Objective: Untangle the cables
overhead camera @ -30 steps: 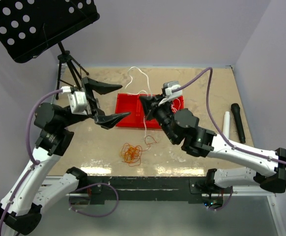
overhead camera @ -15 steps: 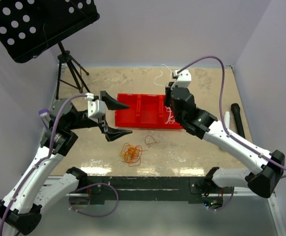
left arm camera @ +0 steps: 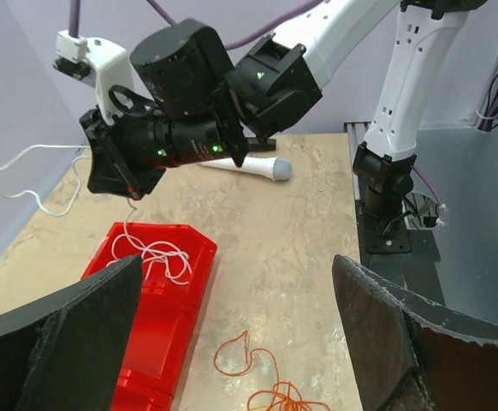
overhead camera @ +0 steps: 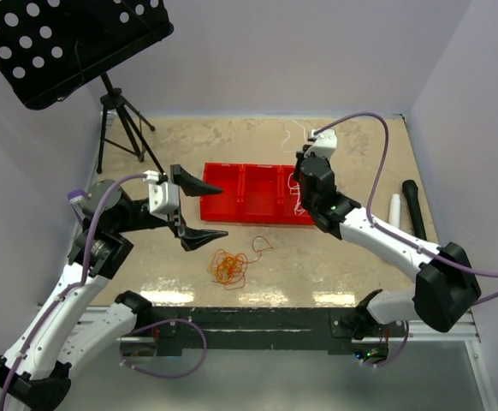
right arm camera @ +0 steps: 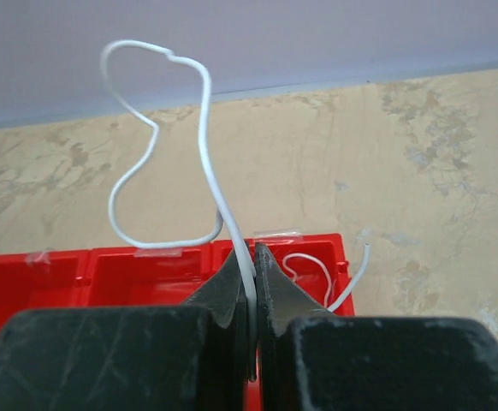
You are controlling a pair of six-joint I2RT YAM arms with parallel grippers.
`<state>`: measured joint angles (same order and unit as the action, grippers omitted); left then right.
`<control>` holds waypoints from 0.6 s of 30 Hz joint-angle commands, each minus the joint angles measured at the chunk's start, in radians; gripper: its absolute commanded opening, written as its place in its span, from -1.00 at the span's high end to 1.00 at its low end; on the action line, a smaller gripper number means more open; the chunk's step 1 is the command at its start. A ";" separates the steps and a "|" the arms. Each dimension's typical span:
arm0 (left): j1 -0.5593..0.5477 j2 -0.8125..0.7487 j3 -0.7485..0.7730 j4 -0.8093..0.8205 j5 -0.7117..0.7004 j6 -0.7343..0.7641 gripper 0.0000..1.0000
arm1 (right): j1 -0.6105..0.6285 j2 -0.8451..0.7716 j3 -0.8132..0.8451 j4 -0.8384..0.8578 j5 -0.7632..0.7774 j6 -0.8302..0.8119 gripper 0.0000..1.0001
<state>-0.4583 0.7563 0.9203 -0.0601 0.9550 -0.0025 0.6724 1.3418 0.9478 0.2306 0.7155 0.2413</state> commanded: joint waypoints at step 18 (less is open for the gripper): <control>0.004 -0.031 -0.031 0.108 -0.012 0.022 -0.79 | -0.051 0.215 0.014 -0.124 -0.042 0.239 1.00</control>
<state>-0.4580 0.7368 0.9009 0.0093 0.9432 -0.0017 0.6331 1.5360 0.8898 0.2630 0.6868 0.3786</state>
